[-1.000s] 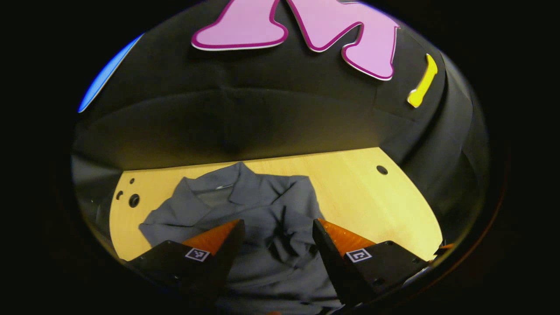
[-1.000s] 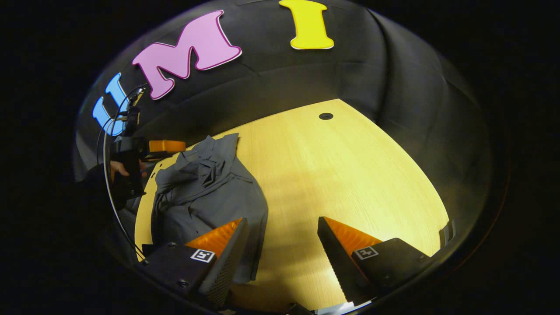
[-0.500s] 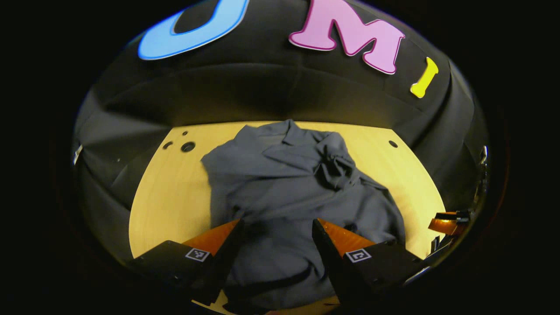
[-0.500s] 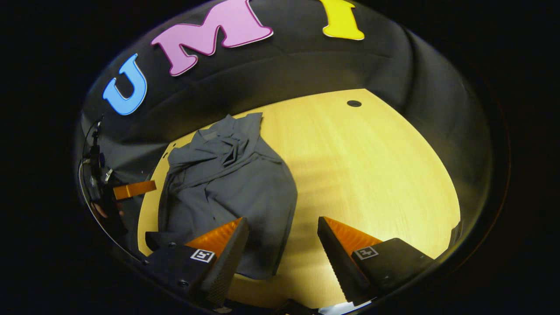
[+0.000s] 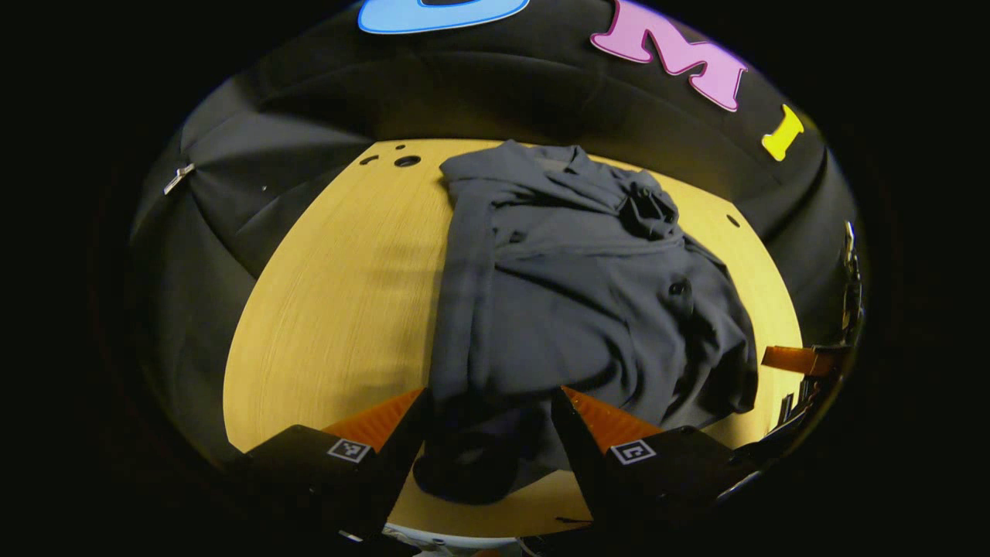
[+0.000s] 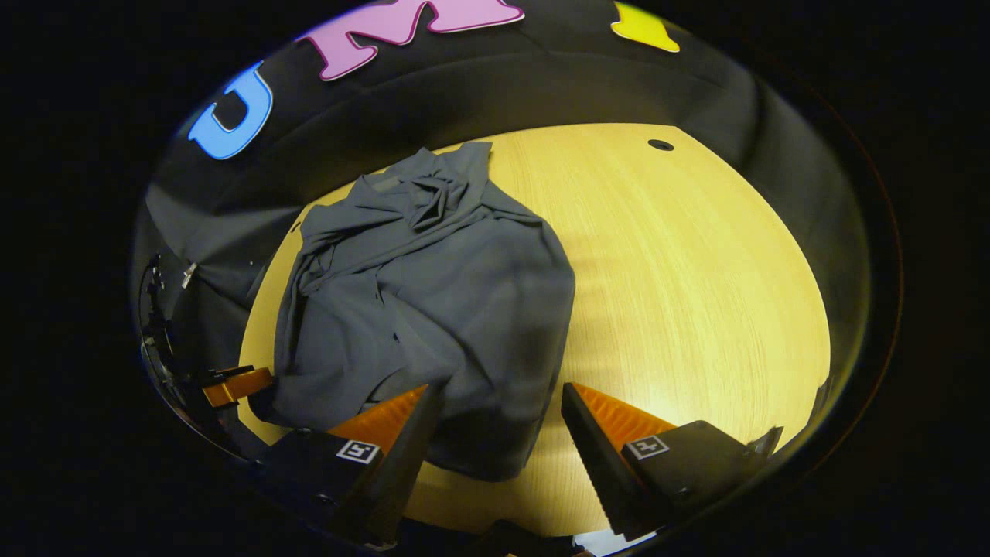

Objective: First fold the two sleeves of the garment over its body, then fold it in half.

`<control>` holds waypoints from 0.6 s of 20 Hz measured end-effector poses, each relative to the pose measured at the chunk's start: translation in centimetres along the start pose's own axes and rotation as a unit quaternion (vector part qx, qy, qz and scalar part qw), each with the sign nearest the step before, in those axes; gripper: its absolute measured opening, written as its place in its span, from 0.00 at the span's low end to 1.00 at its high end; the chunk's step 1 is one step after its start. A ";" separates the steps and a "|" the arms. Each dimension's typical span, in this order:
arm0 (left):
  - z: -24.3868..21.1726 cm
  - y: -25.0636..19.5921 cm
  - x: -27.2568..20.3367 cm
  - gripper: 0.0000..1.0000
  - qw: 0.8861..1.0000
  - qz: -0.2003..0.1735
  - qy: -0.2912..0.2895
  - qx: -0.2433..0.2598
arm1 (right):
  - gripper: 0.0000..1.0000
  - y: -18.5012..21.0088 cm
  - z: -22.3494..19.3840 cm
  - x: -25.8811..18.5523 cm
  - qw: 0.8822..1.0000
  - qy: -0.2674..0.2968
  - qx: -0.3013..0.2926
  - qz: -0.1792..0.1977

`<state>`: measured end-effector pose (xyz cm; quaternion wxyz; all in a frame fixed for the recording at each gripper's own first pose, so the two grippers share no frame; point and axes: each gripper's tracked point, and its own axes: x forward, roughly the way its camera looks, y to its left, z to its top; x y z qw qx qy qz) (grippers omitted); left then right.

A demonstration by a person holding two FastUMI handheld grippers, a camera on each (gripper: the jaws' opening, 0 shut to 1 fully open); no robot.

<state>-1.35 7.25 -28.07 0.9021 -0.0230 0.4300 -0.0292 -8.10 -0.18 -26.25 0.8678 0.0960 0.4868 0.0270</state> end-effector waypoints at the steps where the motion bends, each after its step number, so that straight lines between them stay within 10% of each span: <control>1: -0.7 0.3 0.2 0.92 1.000 0.002 0.007 -0.005 | 0.99 0.2 -0.6 0.3 1.000 0.006 -0.004 0.000; 12: -5.2 0.7 2.4 0.97 0.998 0.024 0.052 0.005 | 0.99 0.0 -5.1 2.9 0.998 0.062 -0.024 -0.024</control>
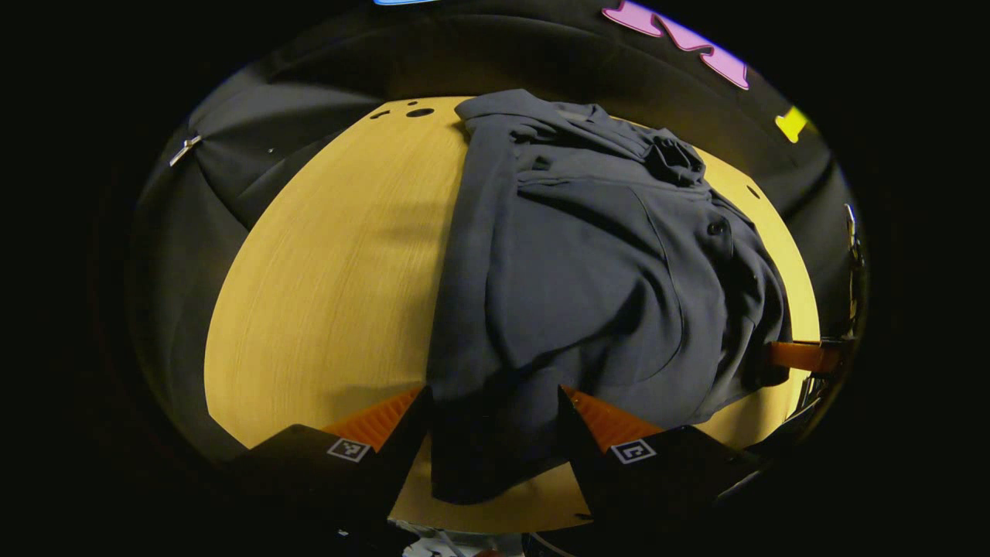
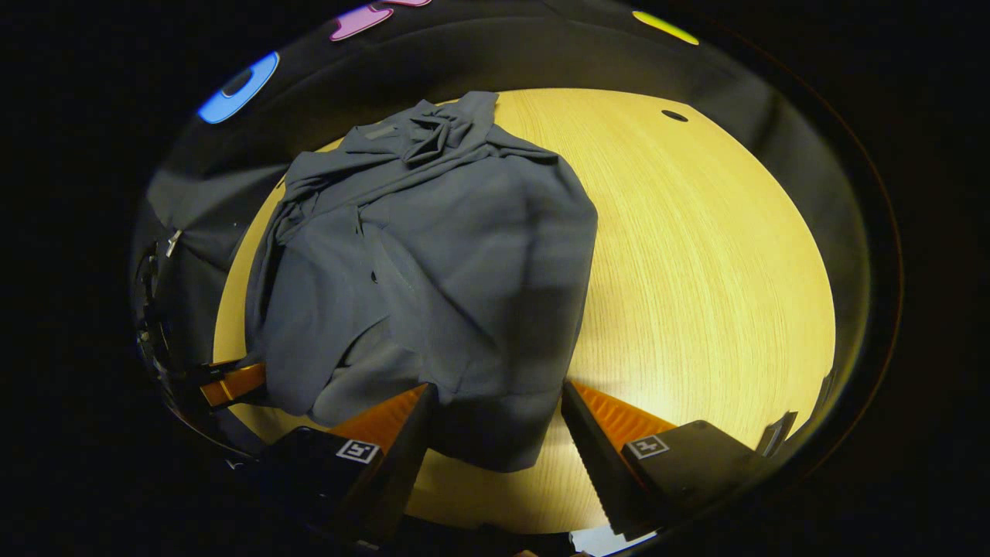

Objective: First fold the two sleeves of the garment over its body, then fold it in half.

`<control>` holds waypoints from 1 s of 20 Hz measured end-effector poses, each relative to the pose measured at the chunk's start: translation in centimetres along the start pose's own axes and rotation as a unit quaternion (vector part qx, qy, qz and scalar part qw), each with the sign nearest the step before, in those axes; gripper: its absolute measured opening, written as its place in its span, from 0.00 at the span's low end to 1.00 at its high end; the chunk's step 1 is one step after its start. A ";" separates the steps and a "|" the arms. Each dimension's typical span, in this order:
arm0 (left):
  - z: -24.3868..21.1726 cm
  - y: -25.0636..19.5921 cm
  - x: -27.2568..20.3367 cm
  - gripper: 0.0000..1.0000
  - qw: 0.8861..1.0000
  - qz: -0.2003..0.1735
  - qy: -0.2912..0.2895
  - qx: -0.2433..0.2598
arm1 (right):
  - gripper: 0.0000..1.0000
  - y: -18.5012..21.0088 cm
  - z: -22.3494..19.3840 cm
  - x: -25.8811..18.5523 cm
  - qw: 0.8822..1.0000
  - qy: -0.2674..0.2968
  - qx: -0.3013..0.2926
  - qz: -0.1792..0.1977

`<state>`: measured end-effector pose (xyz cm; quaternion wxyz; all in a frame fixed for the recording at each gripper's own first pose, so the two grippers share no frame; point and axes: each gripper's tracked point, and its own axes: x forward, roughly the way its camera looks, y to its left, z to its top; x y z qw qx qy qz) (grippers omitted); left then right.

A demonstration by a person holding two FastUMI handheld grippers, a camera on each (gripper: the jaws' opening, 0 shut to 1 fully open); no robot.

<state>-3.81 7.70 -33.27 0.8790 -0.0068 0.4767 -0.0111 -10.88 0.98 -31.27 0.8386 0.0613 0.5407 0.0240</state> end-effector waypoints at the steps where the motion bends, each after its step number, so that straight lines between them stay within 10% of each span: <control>1: 0.0 -0.1 0.0 0.98 1.000 0.006 -0.003 0.009 | 0.99 0.0 -0.3 0.0 1.000 0.002 -0.004 -0.002; 9: -0.1 -1.1 0.1 0.93 1.000 0.004 -0.011 0.012 | 0.93 -0.3 -1.0 0.8 0.997 0.021 -0.060 -0.052; 15: 0.2 -3.5 0.3 0.23 0.997 -0.006 -0.043 0.057 | 0.16 2.4 -0.5 1.7 0.997 0.031 -0.066 0.021; 20: 1.6 -3.7 -0.7 0.09 0.997 -0.040 -0.070 0.012 | 0.05 2.6 -0.3 1.3 0.997 0.038 -0.031 0.058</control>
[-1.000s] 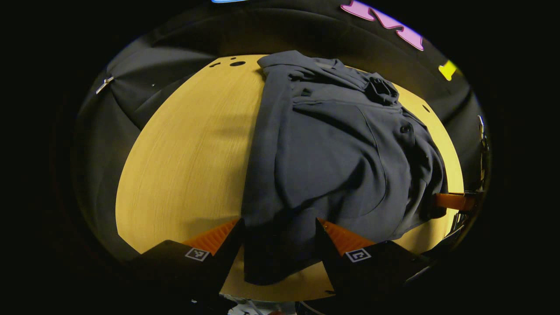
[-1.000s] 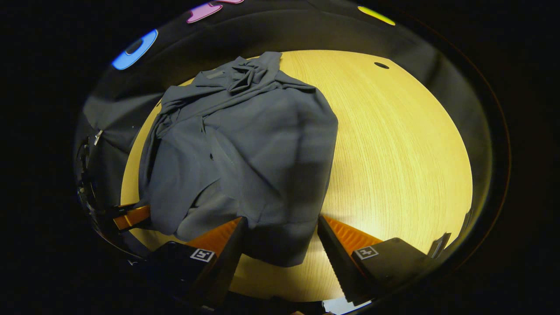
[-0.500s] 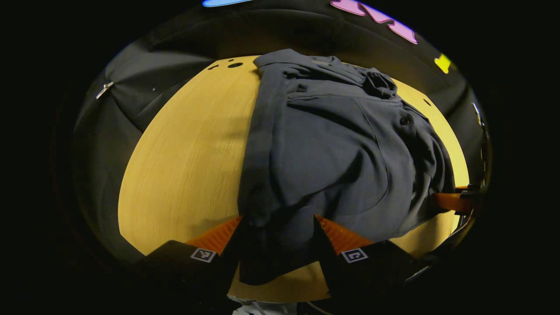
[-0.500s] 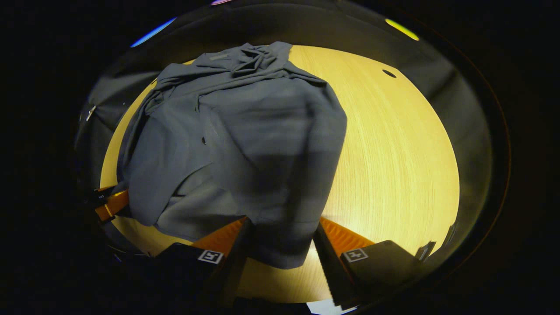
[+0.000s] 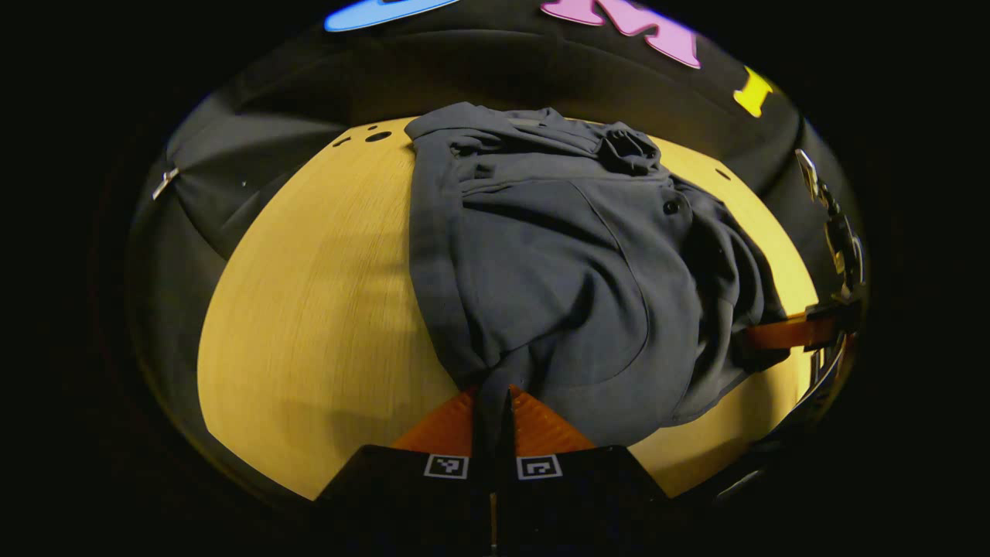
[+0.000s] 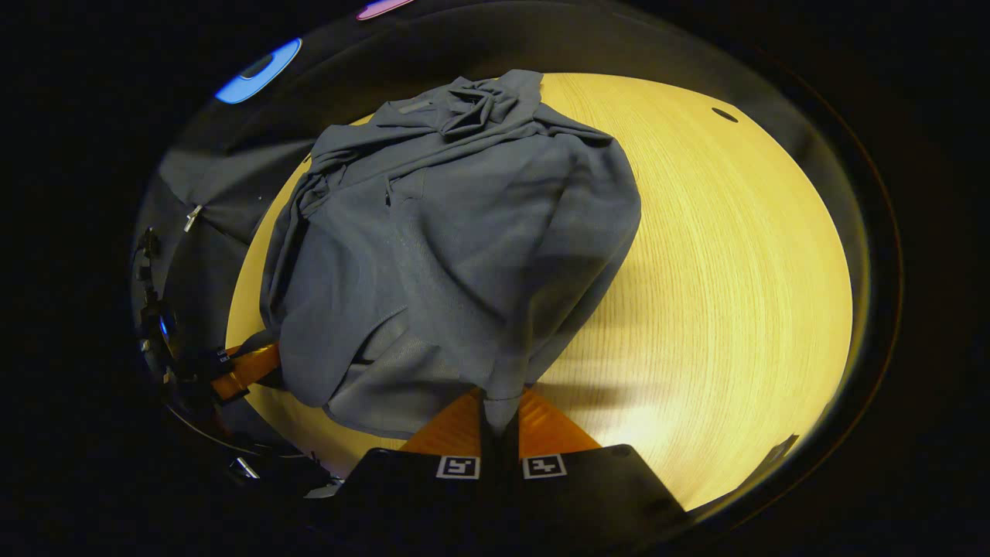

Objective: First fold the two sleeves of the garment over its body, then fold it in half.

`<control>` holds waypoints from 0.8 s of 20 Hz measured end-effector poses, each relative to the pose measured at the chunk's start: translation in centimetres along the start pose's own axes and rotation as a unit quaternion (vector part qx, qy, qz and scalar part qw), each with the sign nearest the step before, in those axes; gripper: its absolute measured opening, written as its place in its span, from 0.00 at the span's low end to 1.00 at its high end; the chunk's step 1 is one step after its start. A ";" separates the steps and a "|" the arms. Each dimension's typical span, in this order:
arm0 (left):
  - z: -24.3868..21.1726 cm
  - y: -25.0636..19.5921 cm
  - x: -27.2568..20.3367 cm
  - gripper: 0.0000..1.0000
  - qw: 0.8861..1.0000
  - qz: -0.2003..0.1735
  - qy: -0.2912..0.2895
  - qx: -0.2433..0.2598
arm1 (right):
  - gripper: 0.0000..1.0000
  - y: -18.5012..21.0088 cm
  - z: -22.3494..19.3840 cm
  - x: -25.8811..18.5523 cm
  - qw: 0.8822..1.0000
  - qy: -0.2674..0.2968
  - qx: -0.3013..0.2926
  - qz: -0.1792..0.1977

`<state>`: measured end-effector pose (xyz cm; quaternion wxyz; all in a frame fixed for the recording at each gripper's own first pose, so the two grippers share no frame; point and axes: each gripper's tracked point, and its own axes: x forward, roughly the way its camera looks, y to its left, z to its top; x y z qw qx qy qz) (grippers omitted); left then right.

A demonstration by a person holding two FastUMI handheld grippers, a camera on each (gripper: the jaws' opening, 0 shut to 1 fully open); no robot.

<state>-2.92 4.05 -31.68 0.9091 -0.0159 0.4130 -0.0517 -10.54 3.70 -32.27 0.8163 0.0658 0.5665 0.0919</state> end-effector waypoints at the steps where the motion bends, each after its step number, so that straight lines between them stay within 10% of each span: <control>1: 0.8 -0.2 -0.6 0.08 1.000 -0.006 -0.016 -0.007 | 0.05 0.4 0.4 -0.3 1.000 -0.006 0.004 0.008; 16: 9.0 -2.3 -5.0 0.08 0.991 -0.027 -0.116 -0.066 | 0.05 1.8 6.7 -5.0 0.996 -0.077 0.009 0.052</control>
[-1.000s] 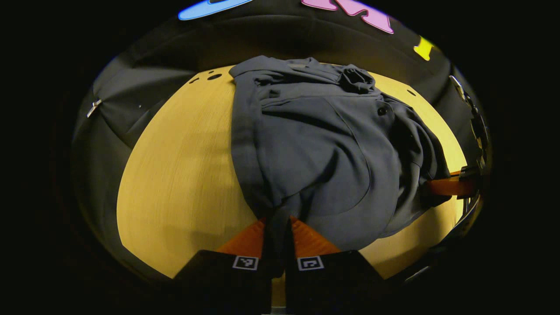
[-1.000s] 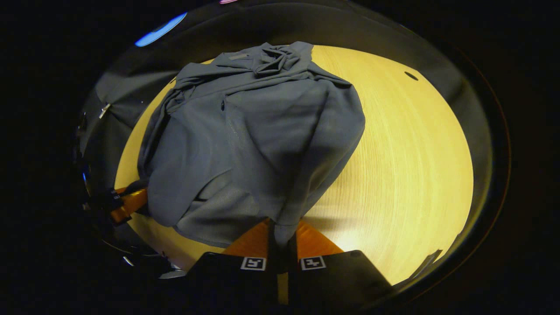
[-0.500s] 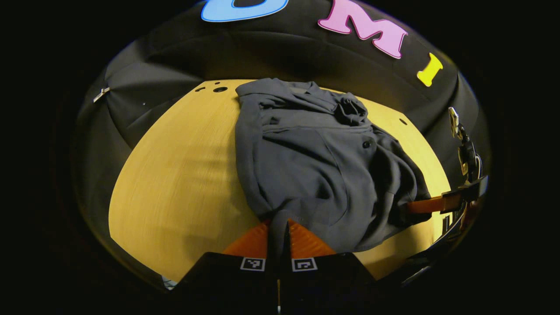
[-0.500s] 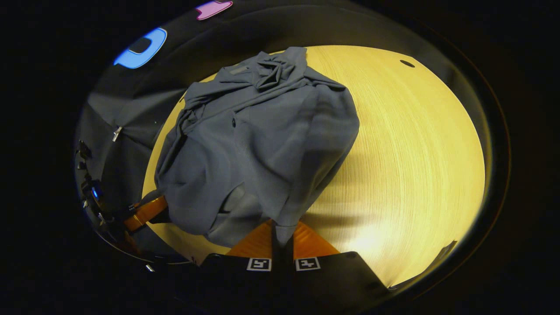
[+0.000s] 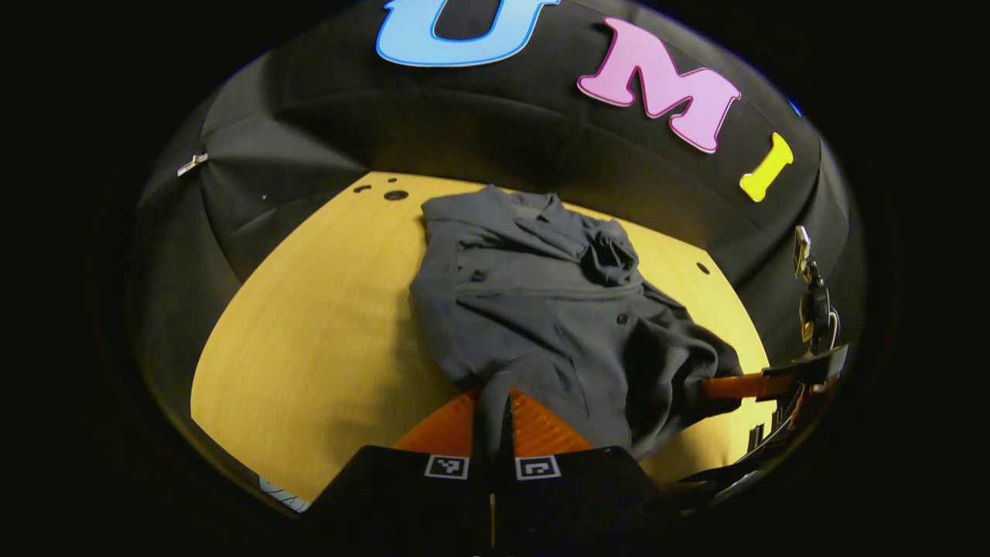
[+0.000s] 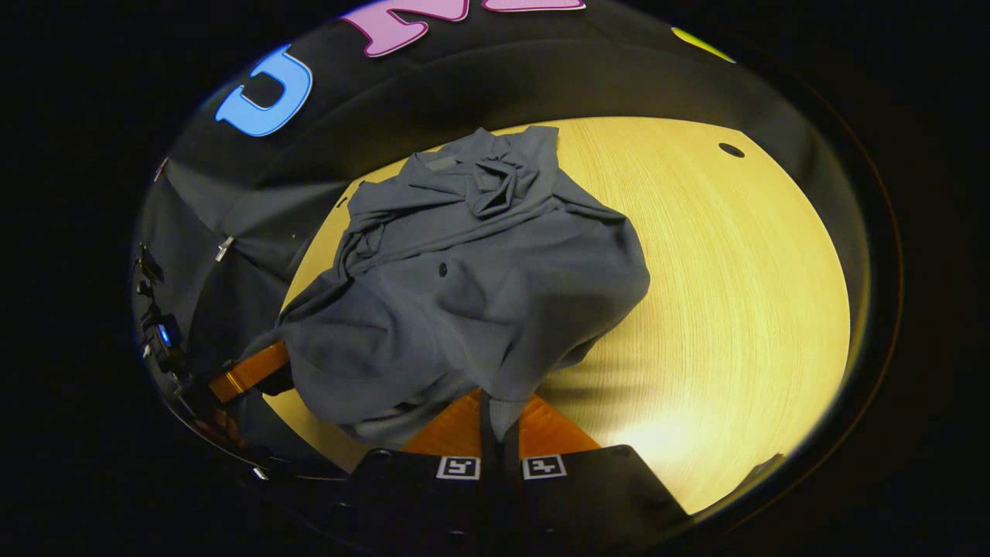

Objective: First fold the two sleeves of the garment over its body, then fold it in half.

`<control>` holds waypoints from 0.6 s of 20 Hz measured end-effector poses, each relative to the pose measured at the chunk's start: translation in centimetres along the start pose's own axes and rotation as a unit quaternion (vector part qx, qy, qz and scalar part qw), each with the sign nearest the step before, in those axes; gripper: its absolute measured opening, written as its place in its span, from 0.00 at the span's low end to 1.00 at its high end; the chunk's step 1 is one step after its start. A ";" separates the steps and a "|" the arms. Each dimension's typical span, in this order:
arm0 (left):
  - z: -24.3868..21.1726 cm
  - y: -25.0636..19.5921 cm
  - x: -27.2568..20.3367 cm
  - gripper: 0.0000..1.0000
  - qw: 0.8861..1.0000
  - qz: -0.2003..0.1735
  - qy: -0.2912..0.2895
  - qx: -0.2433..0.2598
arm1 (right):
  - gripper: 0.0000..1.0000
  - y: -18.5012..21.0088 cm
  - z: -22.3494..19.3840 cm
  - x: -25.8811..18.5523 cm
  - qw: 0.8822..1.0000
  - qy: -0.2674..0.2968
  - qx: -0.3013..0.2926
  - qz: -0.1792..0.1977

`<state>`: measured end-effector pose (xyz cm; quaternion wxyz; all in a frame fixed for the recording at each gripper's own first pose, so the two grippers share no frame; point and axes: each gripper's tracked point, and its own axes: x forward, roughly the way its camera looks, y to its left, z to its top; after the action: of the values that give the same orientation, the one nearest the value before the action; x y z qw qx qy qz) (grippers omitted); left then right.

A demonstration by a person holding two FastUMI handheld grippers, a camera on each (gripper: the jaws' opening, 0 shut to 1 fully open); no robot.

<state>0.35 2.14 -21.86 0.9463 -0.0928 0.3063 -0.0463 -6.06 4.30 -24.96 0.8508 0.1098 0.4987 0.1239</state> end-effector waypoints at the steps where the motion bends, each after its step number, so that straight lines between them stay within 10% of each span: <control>1: 0.9 -0.3 0.0 0.08 1.000 0.000 -0.007 -0.001 | 0.05 0.0 0.6 -0.2 1.000 -0.005 -0.001 0.001; 12: 10.7 -0.5 1.8 0.08 0.997 0.005 -0.071 -0.007 | 0.05 -0.6 11.4 0.6 0.997 -0.079 -0.025 0.008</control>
<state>8.08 2.98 -14.30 0.9650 -0.1011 0.2396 -0.0324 4.26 3.20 -20.25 0.8890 0.1019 0.4258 0.1345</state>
